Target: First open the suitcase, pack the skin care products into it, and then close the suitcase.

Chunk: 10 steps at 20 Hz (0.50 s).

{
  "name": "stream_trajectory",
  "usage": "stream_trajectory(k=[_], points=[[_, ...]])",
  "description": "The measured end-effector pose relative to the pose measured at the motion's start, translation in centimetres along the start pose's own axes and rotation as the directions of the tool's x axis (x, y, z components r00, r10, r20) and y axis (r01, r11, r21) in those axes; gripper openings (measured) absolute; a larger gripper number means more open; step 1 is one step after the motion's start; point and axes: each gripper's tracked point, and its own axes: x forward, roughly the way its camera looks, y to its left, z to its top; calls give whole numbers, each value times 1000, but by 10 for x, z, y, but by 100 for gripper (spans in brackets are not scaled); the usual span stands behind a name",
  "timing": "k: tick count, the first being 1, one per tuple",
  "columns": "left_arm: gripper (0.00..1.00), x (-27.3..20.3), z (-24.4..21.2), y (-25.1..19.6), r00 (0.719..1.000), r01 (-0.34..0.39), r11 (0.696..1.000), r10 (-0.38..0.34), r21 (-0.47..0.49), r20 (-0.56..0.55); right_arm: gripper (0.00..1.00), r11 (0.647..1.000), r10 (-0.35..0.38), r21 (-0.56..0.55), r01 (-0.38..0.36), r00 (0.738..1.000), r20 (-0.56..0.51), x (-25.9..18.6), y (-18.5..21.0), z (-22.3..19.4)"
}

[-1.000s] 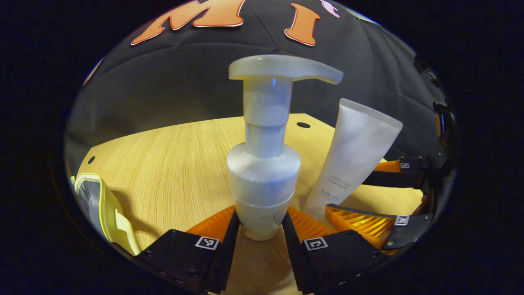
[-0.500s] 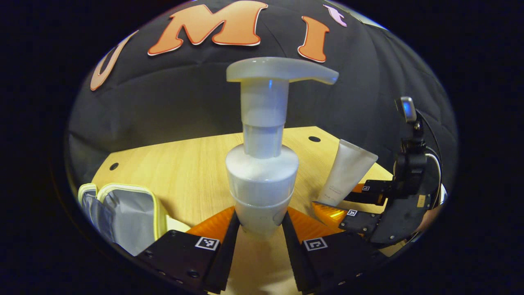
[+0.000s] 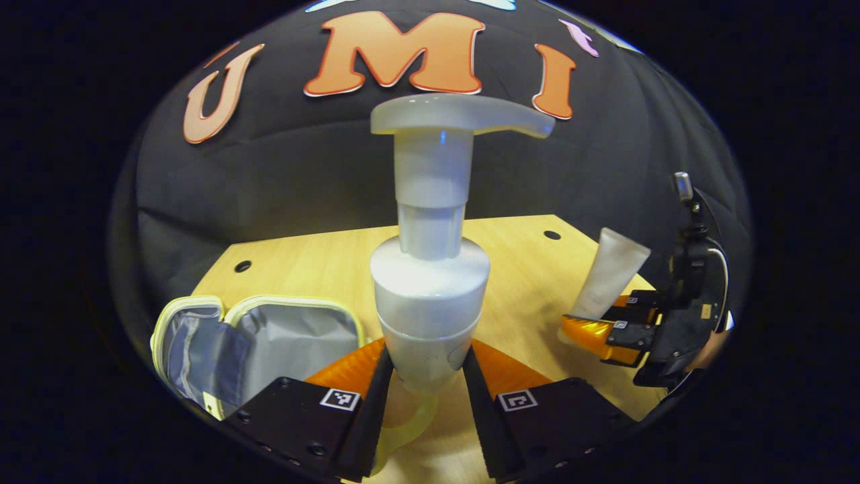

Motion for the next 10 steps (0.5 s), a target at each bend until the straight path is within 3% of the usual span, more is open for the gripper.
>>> stream_trajectory(k=[10], points=[[60,-76,-3,109,997,-69,997,68,-39,-32,48,989,147,14,-147,988,40,-32,127,73]])
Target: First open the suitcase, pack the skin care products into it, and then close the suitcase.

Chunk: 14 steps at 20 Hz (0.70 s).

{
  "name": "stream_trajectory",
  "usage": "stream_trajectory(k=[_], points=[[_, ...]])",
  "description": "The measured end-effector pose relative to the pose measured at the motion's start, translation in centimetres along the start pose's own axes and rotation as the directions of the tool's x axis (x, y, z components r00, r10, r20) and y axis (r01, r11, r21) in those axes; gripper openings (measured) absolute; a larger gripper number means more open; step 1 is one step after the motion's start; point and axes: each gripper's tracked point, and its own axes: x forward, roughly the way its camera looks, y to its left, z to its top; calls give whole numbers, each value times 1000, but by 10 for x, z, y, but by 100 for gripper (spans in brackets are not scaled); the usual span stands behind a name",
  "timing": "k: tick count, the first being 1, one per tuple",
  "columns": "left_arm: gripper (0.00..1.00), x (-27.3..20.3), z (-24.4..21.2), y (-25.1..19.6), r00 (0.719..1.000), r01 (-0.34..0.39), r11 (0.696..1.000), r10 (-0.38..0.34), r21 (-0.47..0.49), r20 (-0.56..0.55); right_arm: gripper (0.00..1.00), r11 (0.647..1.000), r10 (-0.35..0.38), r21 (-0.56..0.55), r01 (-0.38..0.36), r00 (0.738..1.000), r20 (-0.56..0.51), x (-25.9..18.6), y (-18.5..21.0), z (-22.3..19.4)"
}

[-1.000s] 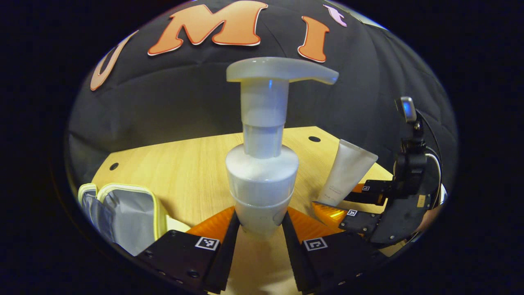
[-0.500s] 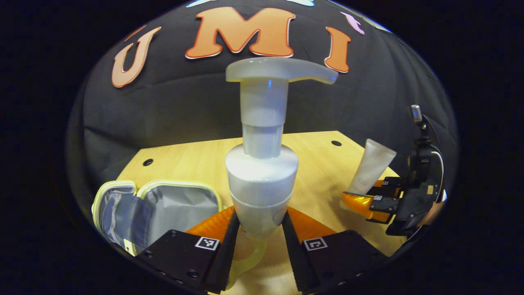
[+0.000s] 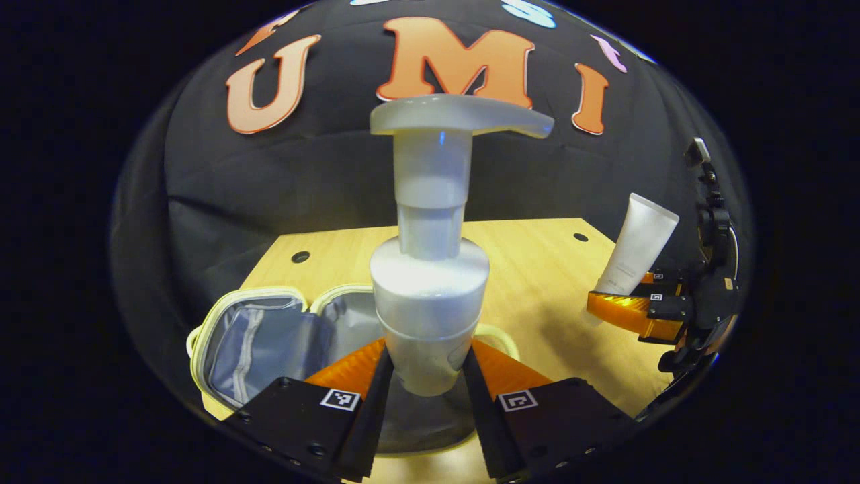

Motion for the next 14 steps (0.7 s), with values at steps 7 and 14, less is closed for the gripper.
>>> stream_trajectory(k=[7,14], points=[[60,1,-55,65,979,40,999,-42,-13,-198,48,996,84,-12,-84,995,-49,17,104,0],[60,25,-97,68,911,119,993,-119,-26,-394,48,992,129,31,-126,980,-152,36,157,-27]])
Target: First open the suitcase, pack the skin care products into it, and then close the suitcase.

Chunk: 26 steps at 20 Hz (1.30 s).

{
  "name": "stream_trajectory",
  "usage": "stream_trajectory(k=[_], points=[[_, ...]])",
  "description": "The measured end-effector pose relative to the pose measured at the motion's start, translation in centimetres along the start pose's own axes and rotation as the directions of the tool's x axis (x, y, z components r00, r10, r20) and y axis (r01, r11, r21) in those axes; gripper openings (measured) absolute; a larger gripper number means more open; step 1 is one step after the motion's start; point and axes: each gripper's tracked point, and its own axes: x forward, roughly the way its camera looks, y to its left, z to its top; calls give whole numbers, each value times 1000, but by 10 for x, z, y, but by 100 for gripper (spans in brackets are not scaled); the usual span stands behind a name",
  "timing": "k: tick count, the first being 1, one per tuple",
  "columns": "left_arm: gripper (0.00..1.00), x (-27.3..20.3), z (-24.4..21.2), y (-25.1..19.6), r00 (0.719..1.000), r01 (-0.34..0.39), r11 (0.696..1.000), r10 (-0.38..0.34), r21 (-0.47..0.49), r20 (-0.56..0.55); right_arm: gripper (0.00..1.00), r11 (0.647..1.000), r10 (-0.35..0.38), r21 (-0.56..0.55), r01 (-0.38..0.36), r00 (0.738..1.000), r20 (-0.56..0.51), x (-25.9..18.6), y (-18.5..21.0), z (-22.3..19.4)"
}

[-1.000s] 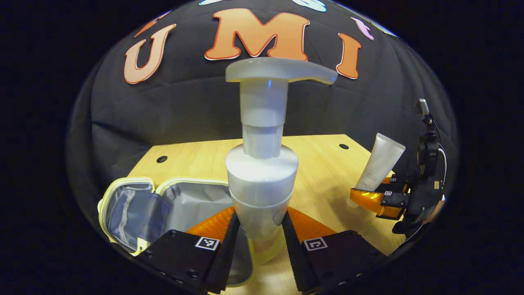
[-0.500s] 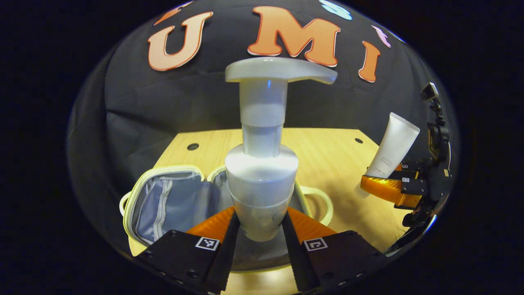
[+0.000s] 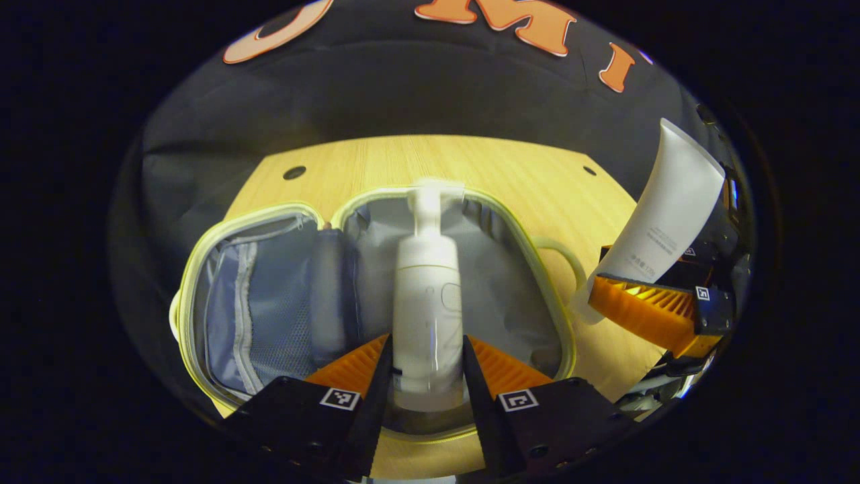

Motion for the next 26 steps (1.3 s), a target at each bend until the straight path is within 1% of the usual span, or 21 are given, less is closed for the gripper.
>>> stream_trajectory(k=[1,2,3,5,7,9,12,15,17,18,19,20,21,22,23,24,25,26], points=[[60,3,-8,1,999,0,1000,-1,-22,-46,48,1000,-2,8,2,1000,-15,2,2,-4],[59,9,-10,4,998,-9,998,6,-54,-67,48,1000,-2,16,3,1000,-29,5,3,-6],[61,12,-13,6,995,-20,996,11,-87,-95,48,1000,-3,26,4,999,-45,12,4,-10],[60,18,-18,10,990,-33,989,12,-147,-137,48,999,-1,47,5,998,-68,20,4,-12],[60,17,-17,4,990,-36,985,12,-171,-140,48,998,5,65,0,996,-88,24,5,-14],[60,17,-18,4,989,-38,984,12,-173,-151,48,997,16,82,-7,993,-115,32,9,-17],[60,26,-21,2,985,-42,976,5,-212,-171,48,993,33,116,-15,987,-159,45,17,-22],[61,25,-21,2,983,-40,976,-1,-214,-186,48,990,42,143,-13,979,-201,57,22,-30],[60,20,-16,7,986,-41,971,2,-233,-167,48,988,40,152,-8,977,-211,64,22,-33],[61,14,-14,13,988,-47,969,10,-243,-151,48,987,37,162,-3,978,-206,65,21,-29],[59,7,-11,20,990,-55,964,19,-259,-138,48,985,4,168,29,980,-197,67,15,-28],[56,0,-8,22,994,-43,958,12,-285,-111,30,982,-39,175,71,983,-180,72,4,-22],[55,-4,-3,26,996,-38,950,11,-310,-90,12,978,-37,192,74,981,-192,78,2,-24],[57,-14,-3,28,997,-35,945,9,-326,-80,15,974,-45,207,89,977,-209,78,-1,-28],[56,-21,-1,30,998,-26,939,4,-342,-65,14,975,-35,209,82,975,-220,77,-2,-32],[55,-25,0,34,999,-18,935,1,-355,-47,13,977,-41,197,87,973,-226,77,-3,-35],[56,-30,2,38,1000,-18,931,7,-366,-31,12,979,-25,193,71,973,-230,77,4,-36],[57,-34,6,46,1000,-25,929,27,-369,0,12,981,-26,183,69,973,-231,79,8,-37]])
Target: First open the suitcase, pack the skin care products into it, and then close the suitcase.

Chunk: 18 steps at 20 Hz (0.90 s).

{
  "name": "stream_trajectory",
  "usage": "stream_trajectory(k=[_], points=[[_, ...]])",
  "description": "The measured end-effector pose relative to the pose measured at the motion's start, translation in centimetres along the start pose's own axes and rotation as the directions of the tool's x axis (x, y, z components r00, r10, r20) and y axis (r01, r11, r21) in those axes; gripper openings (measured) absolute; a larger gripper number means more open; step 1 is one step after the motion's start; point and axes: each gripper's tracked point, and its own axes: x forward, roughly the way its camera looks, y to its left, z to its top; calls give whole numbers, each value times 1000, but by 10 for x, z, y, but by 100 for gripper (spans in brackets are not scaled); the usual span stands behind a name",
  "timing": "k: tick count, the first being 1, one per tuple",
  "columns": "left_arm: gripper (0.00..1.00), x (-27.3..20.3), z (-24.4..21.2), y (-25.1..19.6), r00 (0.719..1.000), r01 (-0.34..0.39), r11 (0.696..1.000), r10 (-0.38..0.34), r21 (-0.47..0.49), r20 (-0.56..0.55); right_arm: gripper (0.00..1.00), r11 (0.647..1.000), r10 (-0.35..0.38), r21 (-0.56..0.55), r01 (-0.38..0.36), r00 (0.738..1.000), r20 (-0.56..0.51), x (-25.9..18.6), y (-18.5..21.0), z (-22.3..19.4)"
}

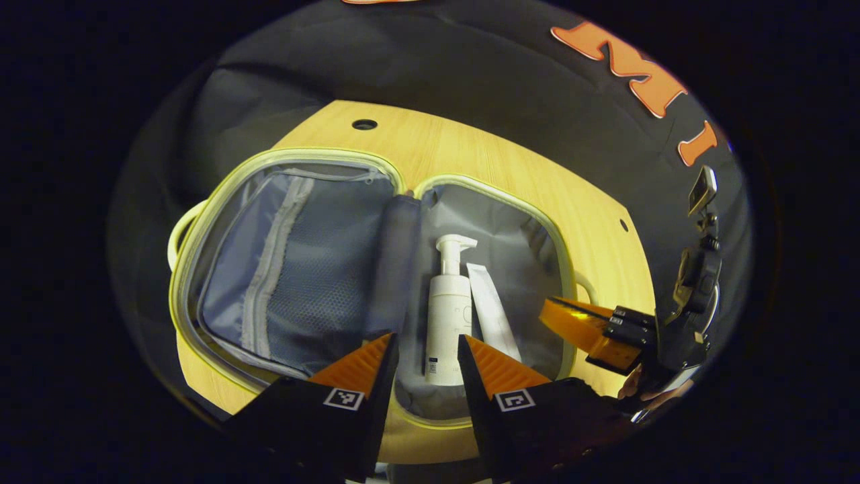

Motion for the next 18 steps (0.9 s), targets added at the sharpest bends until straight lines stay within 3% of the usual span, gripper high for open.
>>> stream_trajectory(k=[1,2,5,6,7,10,13,14,15,18], points=[[56,-5,8,10,999,-27,1000,27,-6,33,12,1000,3,-6,-3,1000,-7,2,3,-4],[66,-9,15,17,997,-41,999,42,-22,60,12,1000,0,-8,0,1000,-10,5,5,-5],[67,-19,32,50,989,-59,991,74,-120,128,12,1000,3,-8,-3,1000,-4,1,6,-5],[77,-26,37,67,985,-70,986,92,-153,146,12,1000,1,-6,-1,1000,3,1,5,-2],[78,-31,40,85,979,-87,978,119,-188,165,12,1000,-4,-6,4,1000,6,1,5,-2],[88,-47,47,137,965,-109,947,174,-304,196,14,1000,-13,3,13,999,33,-2,3,6],[90,-54,44,193,954,-135,906,229,-402,196,24,1000,-22,17,20,996,81,-13,0,20],[90,-58,47,212,948,-139,894,244,-426,203,16,999,-34,19,32,995,96,-16,-4,25],[90,-66,49,231,943,-139,882,257,-450,211,29,999,-45,22,43,993,111,-19,-9,29],[90,-84,66,278,930,-113,839,278,-533,242,45,997,-78,31,74,985,155,-33,-20,40]])
